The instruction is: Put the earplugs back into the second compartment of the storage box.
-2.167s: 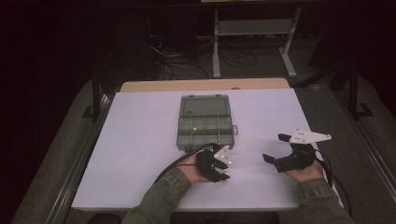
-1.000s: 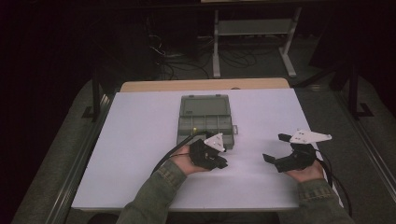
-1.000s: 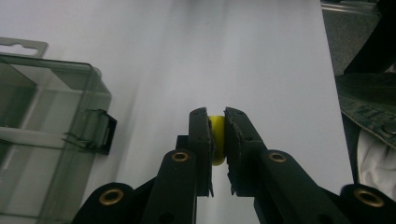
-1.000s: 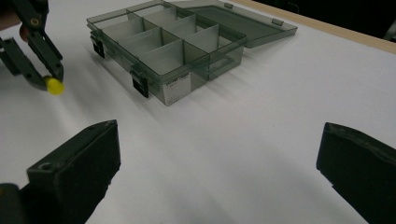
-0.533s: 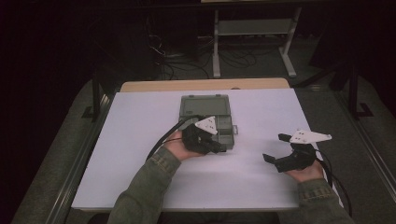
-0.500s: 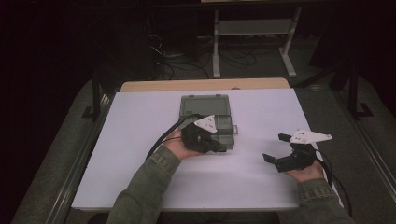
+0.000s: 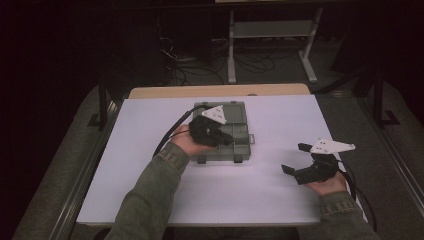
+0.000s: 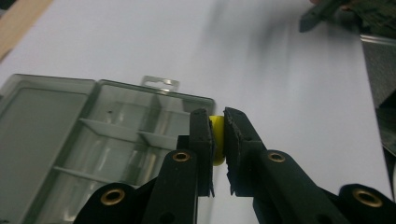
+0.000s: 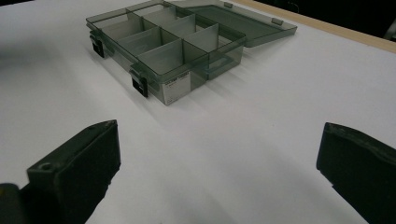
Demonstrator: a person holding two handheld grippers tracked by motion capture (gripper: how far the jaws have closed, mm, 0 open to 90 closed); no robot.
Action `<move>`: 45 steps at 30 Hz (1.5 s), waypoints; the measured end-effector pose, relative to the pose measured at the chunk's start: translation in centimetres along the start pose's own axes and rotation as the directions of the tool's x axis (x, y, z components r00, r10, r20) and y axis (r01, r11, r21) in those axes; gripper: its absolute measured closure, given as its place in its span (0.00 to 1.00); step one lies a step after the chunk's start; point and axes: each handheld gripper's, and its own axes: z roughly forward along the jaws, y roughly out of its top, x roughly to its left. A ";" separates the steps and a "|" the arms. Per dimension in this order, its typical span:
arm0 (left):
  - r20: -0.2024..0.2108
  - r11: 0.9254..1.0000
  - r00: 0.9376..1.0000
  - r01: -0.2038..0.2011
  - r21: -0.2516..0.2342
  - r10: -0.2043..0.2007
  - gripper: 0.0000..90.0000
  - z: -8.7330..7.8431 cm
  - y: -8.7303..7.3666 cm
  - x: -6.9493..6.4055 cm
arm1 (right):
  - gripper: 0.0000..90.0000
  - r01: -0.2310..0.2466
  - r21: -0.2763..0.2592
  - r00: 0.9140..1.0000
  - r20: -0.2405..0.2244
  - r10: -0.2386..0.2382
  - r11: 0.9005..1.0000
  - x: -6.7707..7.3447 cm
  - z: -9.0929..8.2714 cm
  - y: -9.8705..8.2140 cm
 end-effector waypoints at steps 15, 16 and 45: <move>-0.088 0.992 0.988 0.122 -0.020 -0.123 0.92 0.0 -2.1 4.0 | 0.00 0.000 -0.002 1.000 0.000 0.000 1.000 0.0 0.0 0.0; -0.093 0.992 0.987 0.129 -0.015 -0.130 0.92 0.1 -2.3 4.3 | 0.00 0.000 -0.002 1.000 0.000 0.000 1.000 0.0 0.0 0.0; -0.162 0.966 0.960 0.244 0.090 -0.227 0.65 3.2 -4.9 7.3 | 0.00 -0.003 0.001 1.000 -0.001 0.003 1.000 -0.1 -0.1 -0.2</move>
